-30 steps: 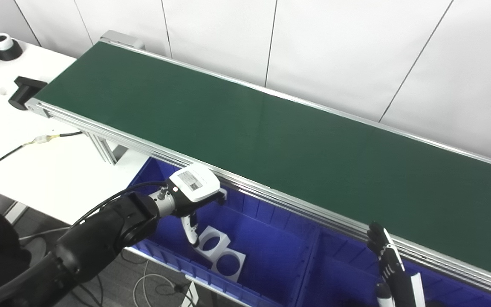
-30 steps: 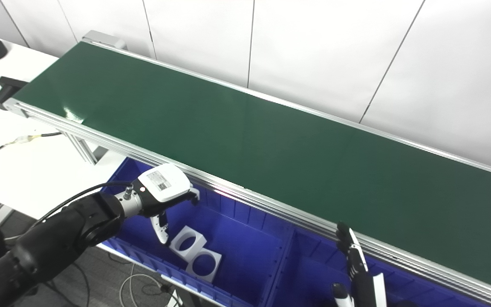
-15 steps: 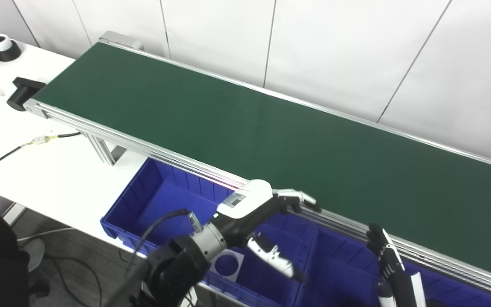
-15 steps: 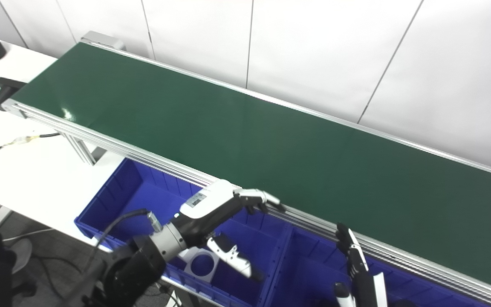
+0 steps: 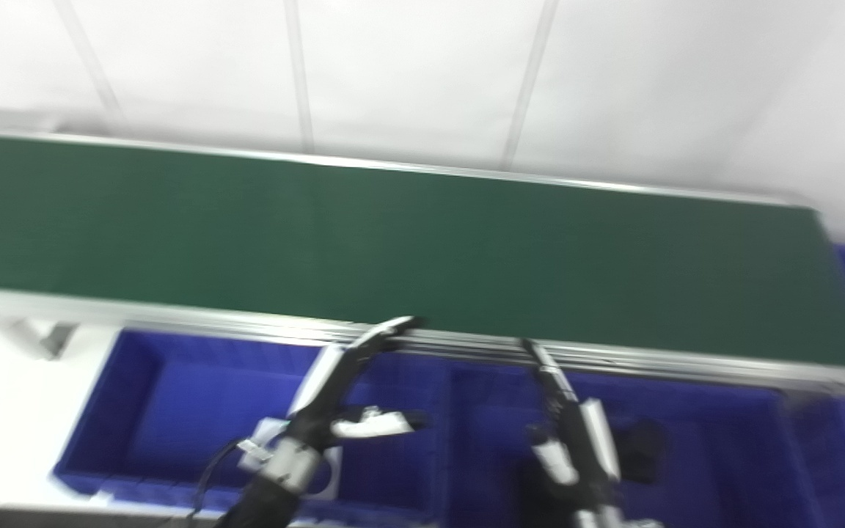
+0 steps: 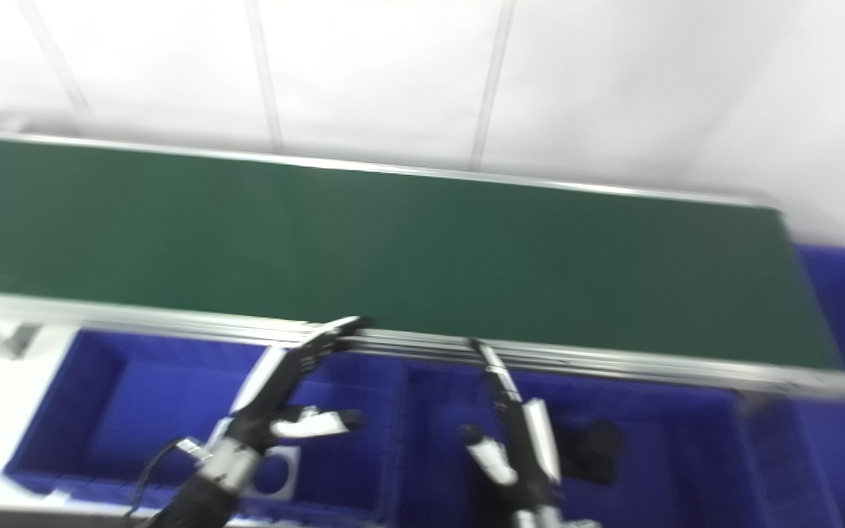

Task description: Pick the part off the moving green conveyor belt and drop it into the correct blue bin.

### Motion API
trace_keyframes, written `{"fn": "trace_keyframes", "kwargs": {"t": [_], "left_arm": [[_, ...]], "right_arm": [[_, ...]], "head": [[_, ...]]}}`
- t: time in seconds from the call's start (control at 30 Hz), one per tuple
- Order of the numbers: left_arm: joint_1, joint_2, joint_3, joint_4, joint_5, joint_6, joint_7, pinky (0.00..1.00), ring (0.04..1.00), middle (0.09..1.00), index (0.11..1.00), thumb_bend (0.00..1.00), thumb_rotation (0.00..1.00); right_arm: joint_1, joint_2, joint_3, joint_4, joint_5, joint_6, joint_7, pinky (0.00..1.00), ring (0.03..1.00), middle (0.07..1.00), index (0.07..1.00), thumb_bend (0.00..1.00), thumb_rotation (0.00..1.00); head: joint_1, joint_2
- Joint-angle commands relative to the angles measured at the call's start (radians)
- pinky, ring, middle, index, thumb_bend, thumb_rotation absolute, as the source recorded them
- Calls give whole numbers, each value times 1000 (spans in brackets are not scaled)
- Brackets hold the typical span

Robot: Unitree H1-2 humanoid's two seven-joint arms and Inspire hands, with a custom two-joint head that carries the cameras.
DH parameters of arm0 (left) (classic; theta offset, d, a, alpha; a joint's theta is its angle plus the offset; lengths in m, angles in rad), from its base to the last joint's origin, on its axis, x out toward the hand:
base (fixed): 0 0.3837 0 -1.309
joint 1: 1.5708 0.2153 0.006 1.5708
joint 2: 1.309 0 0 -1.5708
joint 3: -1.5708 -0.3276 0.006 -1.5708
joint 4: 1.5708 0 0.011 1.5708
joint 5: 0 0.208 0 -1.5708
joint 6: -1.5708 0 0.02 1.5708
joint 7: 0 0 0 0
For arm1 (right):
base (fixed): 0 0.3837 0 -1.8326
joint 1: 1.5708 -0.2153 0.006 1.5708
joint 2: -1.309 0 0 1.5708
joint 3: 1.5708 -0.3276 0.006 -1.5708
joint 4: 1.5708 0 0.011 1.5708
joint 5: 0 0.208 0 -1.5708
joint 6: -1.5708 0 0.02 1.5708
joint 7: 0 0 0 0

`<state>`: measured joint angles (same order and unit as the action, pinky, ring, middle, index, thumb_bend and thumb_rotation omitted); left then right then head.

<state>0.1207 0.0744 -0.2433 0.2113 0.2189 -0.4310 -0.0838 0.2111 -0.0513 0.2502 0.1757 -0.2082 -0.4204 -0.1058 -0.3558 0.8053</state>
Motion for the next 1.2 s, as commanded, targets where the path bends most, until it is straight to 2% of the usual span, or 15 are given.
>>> {"fn": "trace_keyframes", "kwargs": {"t": [0.0, 0.13, 0.3, 0.37, 0.4, 0.43, 0.57, 0.8, 1.0, 1.17], "left_arm": [[-22, 26, -12, 13, -21, -39, 6, 861, 906, 910, 858, 900, 680], [-36, 50, -47, 60, -34, -39, 19, 868, 912, 917, 864, 875, 662], [-37, 58, -83, 62, -42, -39, 28, 851, 910, 925, 866, 852, 643], [-32, 58, -91, 57, -43, -39, 40, 835, 903, 925, 862, 853, 690], [-30, 57, -94, 54, -39, -39, 48, 845, 906, 927, 865, 850, 759], [-27, 56, -96, 50, -37, -39, 54, 848, 907, 927, 865, 849, 770], [-16, 40, -90, 39, -77, -39, 46, 883, 922, 929, 861, 858, 849], [-4, 13, -98, 26, -124, -39, 18, 908, 942, 951, 871, 827, 853], [9, -8, -90, 22, -166, -39, -6, 956, 978, 978, 892, 834, 864], [18, -23, -67, 14, -197, -39, -24, 972, 986, 977, 892, 873, 884]], "right_arm": [[-20, 6, 9, -15, -34, -49, -34, 958, 953, 949, 922, 824, 989], [-26, 10, 19, -3, -63, -49, -51, 925, 944, 940, 915, 809, 987], [-17, 4, 17, -12, -54, -49, -43, 944, 955, 941, 917, 825, 978], [-14, 1, 16, -17, -59, -49, -46, 923, 949, 939, 913, 826, 983], [-13, 0, 16, -19, -59, -49, -46, 914, 945, 938, 910, 828, 986], [-12, -1, 16, -22, -58, -49, -45, 913, 944, 937, 910, 828, 987], [-10, -8, 17, -30, -45, -49, -37, 904, 941, 937, 907, 841, 993], [1, -20, 8, -55, -15, -48, -21, 963, 951, 937, 913, 827, 994], [8, -22, 0, -64, -36, -44, -14, 931, 939, 931, 917, 853, 1000], [13, -24, 14, -62, -24, -49, -21, 913, 935, 940, 976, 835, 988]], "head": [[-22, 0], [-28, -2], [20, 5], [34, 8], [34, 8], [51, 11], [83, 23], [136, 35], [148, 33], [150, 27]]}}
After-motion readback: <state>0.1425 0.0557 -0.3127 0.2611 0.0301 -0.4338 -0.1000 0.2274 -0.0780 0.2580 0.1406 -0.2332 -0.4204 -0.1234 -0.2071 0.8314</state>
